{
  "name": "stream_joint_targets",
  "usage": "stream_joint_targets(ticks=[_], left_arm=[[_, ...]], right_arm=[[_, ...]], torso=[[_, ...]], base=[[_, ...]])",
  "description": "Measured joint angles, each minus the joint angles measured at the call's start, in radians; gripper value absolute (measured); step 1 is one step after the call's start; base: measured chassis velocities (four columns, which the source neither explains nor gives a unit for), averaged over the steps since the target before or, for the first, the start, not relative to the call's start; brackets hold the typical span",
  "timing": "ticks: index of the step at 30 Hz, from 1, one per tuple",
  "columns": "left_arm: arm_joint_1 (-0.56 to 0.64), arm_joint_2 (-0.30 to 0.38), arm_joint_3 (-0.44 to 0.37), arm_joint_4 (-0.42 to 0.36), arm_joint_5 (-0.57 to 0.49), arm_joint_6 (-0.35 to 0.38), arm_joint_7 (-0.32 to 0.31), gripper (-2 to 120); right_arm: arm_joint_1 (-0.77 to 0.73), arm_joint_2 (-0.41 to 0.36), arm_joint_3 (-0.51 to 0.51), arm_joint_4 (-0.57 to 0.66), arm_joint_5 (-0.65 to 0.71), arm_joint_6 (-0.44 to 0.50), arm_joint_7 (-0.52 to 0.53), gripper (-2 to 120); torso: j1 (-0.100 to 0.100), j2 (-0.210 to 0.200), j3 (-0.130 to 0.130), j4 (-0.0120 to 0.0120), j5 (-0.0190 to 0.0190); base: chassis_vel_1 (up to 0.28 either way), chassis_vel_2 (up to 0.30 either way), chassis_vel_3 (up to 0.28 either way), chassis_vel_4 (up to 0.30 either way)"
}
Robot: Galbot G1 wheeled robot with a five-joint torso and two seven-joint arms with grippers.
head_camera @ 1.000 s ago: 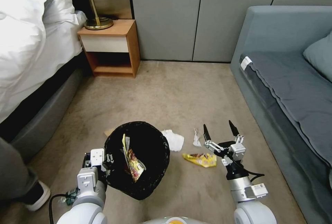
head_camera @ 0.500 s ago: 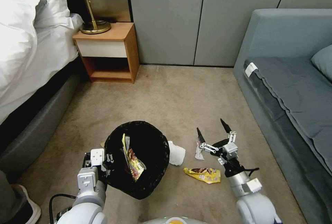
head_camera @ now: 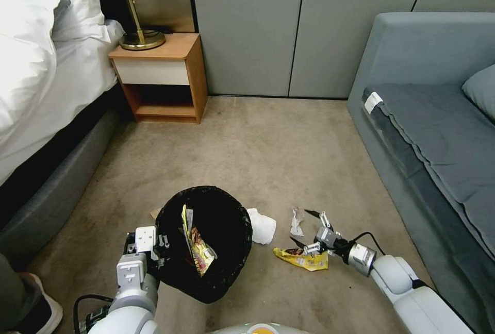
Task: Pick up the trash bin, then pick up the garbage from the floor and place it into the trash bin.
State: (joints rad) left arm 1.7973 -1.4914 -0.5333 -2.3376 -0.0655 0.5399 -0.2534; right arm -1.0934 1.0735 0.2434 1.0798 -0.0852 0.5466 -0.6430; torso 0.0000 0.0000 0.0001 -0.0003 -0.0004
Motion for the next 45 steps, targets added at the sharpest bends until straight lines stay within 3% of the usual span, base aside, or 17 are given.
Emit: stream_joint_targets(ticks=[2, 10, 14, 28, 34, 41, 45], left_arm=[[-0.002, -0.003, 0.002, 0.000, 0.002, 0.000, 0.001, 3], [-0.003, -0.012, 0.014, 0.009, 0.017, 0.000, 0.001, 3], [0.001, -0.010, 0.013, 0.009, 0.017, 0.000, 0.002, 3], [0.023, -0.007, 0.009, -0.006, 0.022, -0.001, 0.002, 3], [0.033, -0.009, 0.009, -0.017, 0.027, -0.003, 0.002, 3], [0.033, -0.011, 0.010, -0.017, 0.030, -0.007, 0.002, 3], [0.031, -0.012, 0.011, -0.017, 0.030, -0.008, 0.002, 3]], right_arm=[[0.040, 0.032, 0.003, -0.100, -0.036, 0.036, -0.019, 100], [0.123, 0.109, 0.023, -0.312, -0.082, 0.067, -0.067, 100], [0.148, 0.130, 0.033, -0.368, -0.092, 0.068, -0.107, 100], [0.211, 0.191, 0.063, -0.506, -0.144, 0.090, -0.133, 100], [0.223, 0.213, 0.071, -0.564, -0.141, 0.096, -0.112, 100], [0.211, 0.220, 0.076, -0.570, -0.123, 0.096, -0.107, 95], [0.200, 0.229, 0.077, -0.578, -0.103, 0.096, -0.107, 86]], torso=[[0.000, 0.000, 0.000, 0.0001, 0.0008], [0.000, 0.000, 0.000, 0.0003, 0.0003], [0.000, 0.000, 0.000, 0.0004, 0.0002], [0.000, 0.001, -0.001, -0.0012, -0.0021], [0.000, 0.001, -0.001, 0.0002, -0.0008], [0.000, 0.001, 0.000, 0.0003, -0.0007], [0.000, 0.001, 0.000, 0.0004, 0.0008]], base=[[0.000, 0.000, 0.000, 0.000], [0.000, 0.000, 0.000, 0.000], [0.000, 0.000, 0.000, 0.000], [0.000, 0.000, 0.000, 0.000], [0.000, 0.000, 0.000, 0.000], [0.000, 0.000, 0.000, 0.000], [0.000, 0.000, 0.000, 0.000]])
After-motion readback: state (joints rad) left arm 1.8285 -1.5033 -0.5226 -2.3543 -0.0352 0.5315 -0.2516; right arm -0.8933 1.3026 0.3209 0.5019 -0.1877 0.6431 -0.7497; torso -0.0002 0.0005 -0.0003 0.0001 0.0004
